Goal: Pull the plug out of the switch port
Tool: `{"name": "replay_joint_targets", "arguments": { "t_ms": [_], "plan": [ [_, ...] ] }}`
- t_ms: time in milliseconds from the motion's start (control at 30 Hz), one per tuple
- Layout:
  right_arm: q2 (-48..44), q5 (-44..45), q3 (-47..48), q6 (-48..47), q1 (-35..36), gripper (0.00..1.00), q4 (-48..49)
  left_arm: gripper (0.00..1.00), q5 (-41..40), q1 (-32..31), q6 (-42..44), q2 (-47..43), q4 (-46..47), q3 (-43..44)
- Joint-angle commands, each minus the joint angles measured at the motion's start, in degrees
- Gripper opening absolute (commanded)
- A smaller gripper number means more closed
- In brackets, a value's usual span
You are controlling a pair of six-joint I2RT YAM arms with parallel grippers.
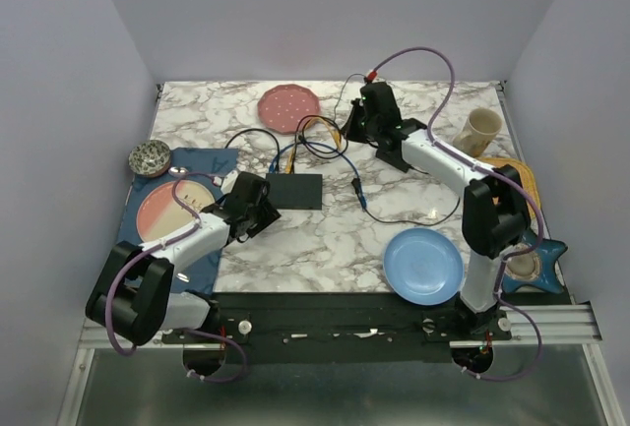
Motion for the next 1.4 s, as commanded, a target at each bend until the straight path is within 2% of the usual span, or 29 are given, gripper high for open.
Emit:
{"name": "replay_joint_targets", "arguments": {
  "t_ms": [0,67,233,467,633,733,900,1167,1367],
  "plan": [
    [4.7,-7.1,-1.2,-1.8,2.4,0.01,3.0,0.51,0.3,0.0,-2.0,1.3,1.0,0.9],
    [6.3,-9.2,0.1,-2.4,3.6,0.01,3.0,0.46,0.2,0.0,-2.7,2.0,1.3,0.6],
    [11.4,-12.6,2.9,-2.3,4.8,0.01,2.8,0.24,0.7,0.0,-3.1,5.3,0.7,1.6],
    [17.8,-17.3,8.6,-4.1,5.9,0.01,0.0,0.22,1.3,0.0,-2.8,9.9,1.1,3.0],
    [22.7,-17.4,13.4,-4.2,6.4,0.01,-5.2,0.22,2.0,0.6,-2.1,12.6,0.3,5.0],
    [24.1,-17.4,13.2,-4.2,6.5,0.01,-6.8,0.22,1.8,1.1,-1.6,13.6,-0.2,5.8],
    [22.7,-18.0,7.7,-4.1,6.8,0.01,-7.0,0.22,2.0,1.5,-1.3,15.9,-0.8,6.9],
    [12.0,-18.7,-7.9,-2.0,9.7,0.01,-3.5,0.23,4.7,0.8,1.2,18.4,0.0,8.7],
    [5.6,-18.7,-17.5,0.3,13.7,0.01,-1.0,0.26,6.0,-3.0,2.8,20.1,0.4,11.3]
  ]
}}
